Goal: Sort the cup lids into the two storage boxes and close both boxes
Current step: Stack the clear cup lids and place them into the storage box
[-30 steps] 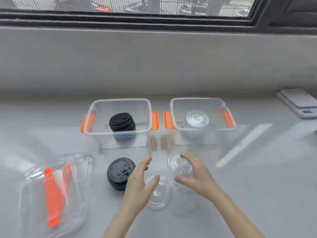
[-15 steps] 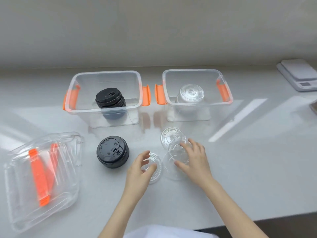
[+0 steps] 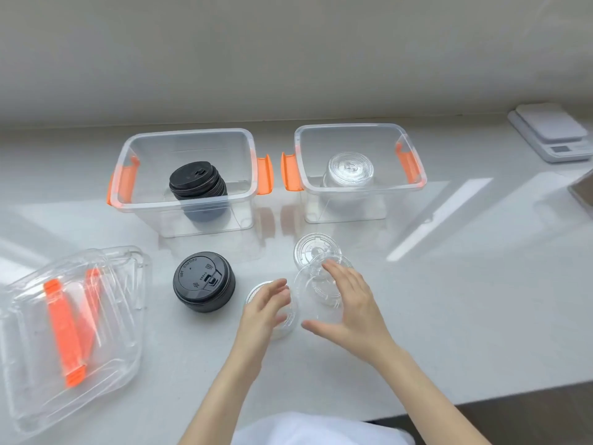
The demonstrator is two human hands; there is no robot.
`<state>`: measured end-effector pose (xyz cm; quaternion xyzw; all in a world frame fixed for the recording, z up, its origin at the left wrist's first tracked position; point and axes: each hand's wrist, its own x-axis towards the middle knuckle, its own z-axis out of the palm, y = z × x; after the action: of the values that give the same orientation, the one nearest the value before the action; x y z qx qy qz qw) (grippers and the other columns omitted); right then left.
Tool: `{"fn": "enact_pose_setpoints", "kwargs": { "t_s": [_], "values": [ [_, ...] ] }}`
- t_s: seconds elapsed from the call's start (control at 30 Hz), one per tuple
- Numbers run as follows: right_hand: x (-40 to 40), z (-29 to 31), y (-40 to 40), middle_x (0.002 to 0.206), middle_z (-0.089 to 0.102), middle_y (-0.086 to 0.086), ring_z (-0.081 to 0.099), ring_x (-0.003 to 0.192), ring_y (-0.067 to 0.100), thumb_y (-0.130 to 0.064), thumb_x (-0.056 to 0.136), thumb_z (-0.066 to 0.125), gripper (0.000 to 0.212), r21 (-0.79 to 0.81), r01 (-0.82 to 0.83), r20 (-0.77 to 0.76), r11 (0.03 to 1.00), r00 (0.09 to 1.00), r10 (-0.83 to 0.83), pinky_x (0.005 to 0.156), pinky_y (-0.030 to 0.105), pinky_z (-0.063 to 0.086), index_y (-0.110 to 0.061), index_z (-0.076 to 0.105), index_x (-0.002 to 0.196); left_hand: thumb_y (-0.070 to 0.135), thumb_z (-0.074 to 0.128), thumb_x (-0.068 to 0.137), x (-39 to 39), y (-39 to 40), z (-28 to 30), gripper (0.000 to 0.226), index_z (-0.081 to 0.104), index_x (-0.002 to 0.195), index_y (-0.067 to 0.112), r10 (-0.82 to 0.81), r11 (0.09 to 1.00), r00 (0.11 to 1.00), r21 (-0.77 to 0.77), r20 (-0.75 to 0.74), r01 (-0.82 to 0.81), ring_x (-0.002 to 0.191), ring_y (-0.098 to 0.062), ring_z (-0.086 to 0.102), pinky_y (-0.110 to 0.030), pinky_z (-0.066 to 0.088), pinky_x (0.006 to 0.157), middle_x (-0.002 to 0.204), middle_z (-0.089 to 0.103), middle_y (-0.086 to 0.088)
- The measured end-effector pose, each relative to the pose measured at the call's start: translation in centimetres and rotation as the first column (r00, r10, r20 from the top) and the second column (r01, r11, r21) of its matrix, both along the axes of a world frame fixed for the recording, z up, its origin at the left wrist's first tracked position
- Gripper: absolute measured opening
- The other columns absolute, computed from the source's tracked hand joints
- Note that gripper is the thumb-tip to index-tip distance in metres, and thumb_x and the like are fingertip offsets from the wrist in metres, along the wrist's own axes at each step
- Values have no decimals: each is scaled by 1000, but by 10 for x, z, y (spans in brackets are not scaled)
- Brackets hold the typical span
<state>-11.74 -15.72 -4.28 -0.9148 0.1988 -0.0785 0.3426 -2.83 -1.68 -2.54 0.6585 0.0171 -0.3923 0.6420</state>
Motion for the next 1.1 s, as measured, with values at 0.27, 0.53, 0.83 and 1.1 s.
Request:
{"fn": "enact_pose_setpoints", "kwargs": {
  "t_s": [0.27,0.53,0.83,1.1],
  "values": [
    [7,31,31,146,21,-21,16,138,-3,-59,57,68,93,129,-241,46,962,971,237,114,20,11,-30,33,139,56,58,68,1,-5,3,51,64,106,23,-196,851,734,-484,-650,-202,105,-31,57,-50,46,89,119,65,-8],
    [14,-5,-27,156,16,3,10,143,19,-49,69,69,96,44,136,-243,990,962,-121,119,36,14,-19,18,145,53,69,53,5,16,-12,64,66,110,25,-96,868,761,-428,-641,-252,107,-36,62,-54,48,88,123,64,-15],
    [22,-1,-11,146,31,-8,25,136,12,-43,63,78,103,155,138,-62,978,990,-130,112,26,22,-21,18,144,56,56,65,4,24,-10,55,62,107,21,8,862,721,-361,-693,-356,113,-40,55,-59,38,97,134,55,-18],
    [29,29,27,127,35,-26,42,121,4,-43,54,83,106,350,-241,-87,905,954,288,102,22,38,-39,21,140,57,48,78,4,13,-4,62,50,127,20,-19,805,734,-445,-679,-391,105,-35,64,-46,50,93,129,56,-17]
  ]
}}
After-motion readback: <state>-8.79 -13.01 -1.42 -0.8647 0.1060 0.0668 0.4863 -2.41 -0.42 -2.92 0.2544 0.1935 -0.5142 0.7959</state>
